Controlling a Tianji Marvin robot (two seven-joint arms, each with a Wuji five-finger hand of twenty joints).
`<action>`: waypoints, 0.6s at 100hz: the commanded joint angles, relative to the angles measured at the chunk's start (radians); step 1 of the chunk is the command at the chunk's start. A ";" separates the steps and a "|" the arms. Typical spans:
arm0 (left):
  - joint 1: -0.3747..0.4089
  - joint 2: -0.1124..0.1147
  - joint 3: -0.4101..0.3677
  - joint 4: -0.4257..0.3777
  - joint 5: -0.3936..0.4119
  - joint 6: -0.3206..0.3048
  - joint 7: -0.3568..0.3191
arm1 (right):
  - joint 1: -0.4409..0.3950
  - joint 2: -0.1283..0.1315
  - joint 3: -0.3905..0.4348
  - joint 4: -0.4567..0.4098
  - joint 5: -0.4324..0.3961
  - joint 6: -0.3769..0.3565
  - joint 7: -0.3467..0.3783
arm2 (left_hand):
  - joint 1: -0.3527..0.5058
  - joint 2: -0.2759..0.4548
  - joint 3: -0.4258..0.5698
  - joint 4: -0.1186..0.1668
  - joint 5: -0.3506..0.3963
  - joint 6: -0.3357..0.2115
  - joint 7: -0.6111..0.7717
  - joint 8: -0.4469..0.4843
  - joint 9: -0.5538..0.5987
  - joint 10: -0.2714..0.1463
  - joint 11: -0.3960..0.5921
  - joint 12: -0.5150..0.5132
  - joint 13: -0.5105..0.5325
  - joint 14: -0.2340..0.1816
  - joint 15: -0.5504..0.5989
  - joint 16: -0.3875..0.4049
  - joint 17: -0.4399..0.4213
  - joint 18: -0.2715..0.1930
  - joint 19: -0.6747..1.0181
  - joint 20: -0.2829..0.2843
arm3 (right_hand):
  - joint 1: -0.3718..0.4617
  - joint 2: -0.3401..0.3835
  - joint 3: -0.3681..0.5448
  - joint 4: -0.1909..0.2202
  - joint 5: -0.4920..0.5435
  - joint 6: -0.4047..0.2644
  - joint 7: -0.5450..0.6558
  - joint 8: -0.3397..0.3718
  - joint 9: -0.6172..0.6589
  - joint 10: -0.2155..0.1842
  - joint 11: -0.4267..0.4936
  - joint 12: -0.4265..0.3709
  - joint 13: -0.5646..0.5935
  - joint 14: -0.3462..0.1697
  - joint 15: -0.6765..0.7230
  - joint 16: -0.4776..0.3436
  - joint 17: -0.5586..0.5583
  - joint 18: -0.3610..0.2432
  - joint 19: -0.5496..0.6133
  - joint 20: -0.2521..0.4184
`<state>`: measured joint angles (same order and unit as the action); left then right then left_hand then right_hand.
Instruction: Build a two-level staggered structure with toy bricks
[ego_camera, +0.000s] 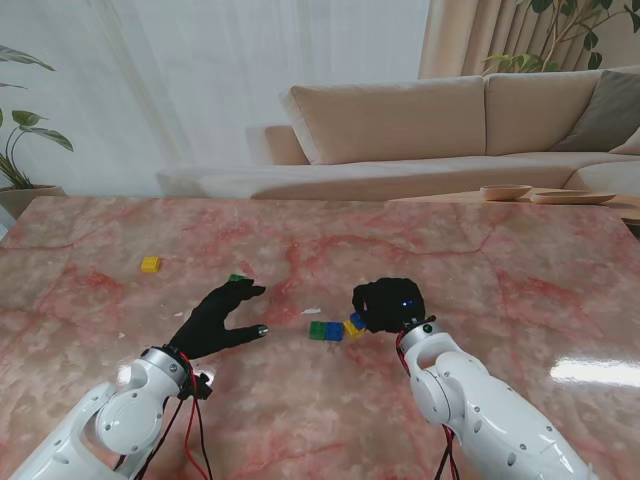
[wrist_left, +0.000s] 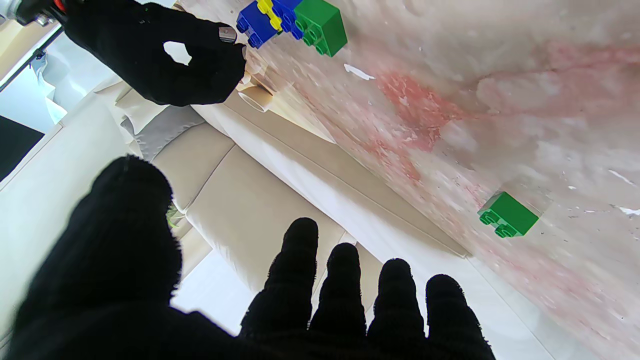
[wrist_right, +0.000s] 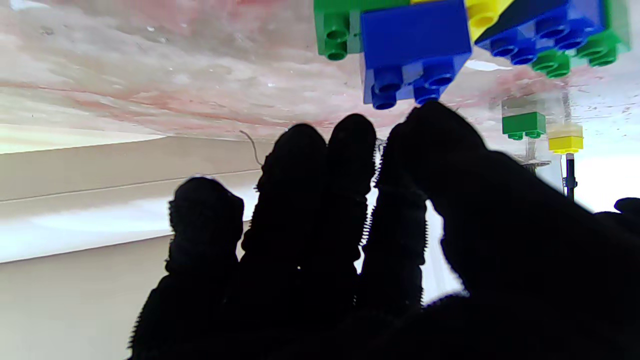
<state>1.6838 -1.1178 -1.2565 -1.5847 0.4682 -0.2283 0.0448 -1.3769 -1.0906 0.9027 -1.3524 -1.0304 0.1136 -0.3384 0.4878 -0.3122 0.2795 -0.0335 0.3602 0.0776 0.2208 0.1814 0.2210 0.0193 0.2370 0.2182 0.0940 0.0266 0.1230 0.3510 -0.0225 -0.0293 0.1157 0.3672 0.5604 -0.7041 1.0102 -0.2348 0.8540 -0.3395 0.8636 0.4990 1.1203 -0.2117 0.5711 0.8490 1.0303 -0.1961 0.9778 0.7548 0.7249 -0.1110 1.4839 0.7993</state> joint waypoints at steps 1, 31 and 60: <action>0.004 0.001 0.002 0.003 -0.001 0.003 -0.003 | 0.002 -0.004 -0.003 0.014 0.008 0.000 0.018 | -0.022 0.032 0.018 0.015 0.017 -0.006 -0.004 -0.002 -0.013 -0.024 -0.019 -0.013 -0.008 -0.039 -0.031 -0.008 -0.012 -0.018 -0.044 -0.006 | 0.030 -0.026 0.035 -0.035 0.005 -0.036 0.028 -0.012 0.018 -0.003 -0.007 0.003 0.018 -0.029 -0.003 0.020 -0.003 -0.016 0.048 -0.021; 0.006 0.002 -0.002 -0.001 0.000 0.004 -0.008 | 0.020 -0.003 -0.020 0.043 0.023 -0.010 0.035 | -0.023 0.031 0.020 0.015 0.019 -0.006 -0.003 -0.002 -0.011 -0.023 -0.019 -0.013 -0.008 -0.038 -0.031 -0.008 -0.012 -0.018 -0.043 -0.007 | 0.029 -0.027 0.043 -0.038 0.010 -0.033 0.025 -0.029 0.021 -0.003 -0.015 -0.002 0.012 -0.027 -0.004 0.024 -0.011 -0.017 0.045 -0.017; 0.007 0.002 -0.003 0.000 0.000 0.003 -0.009 | 0.037 -0.002 -0.040 0.079 0.046 -0.017 0.058 | -0.023 0.030 0.021 0.015 0.019 -0.005 -0.002 -0.001 -0.012 -0.023 -0.018 -0.013 -0.008 -0.039 -0.031 -0.007 -0.012 -0.018 -0.043 -0.008 | 0.034 -0.031 0.049 -0.038 0.027 -0.033 0.033 -0.043 0.039 0.002 -0.022 -0.010 0.024 -0.021 -0.003 0.026 -0.009 -0.010 0.048 -0.011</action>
<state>1.6843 -1.1167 -1.2599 -1.5857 0.4682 -0.2275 0.0364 -1.3306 -1.0925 0.8701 -1.3053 -0.9887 0.0957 -0.3095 0.4878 -0.3122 0.2857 -0.0334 0.3602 0.0776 0.2208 0.1814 0.2210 0.0193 0.2370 0.2182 0.0940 0.0266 0.1230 0.3509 -0.0225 -0.0293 0.1156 0.3672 0.5565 -0.7033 1.0323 -0.2357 0.8494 -0.3484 0.9189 0.4973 1.1210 -0.2118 0.5585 0.8490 1.0303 -0.1961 0.9747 0.7561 0.7159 -0.1111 1.4839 0.7992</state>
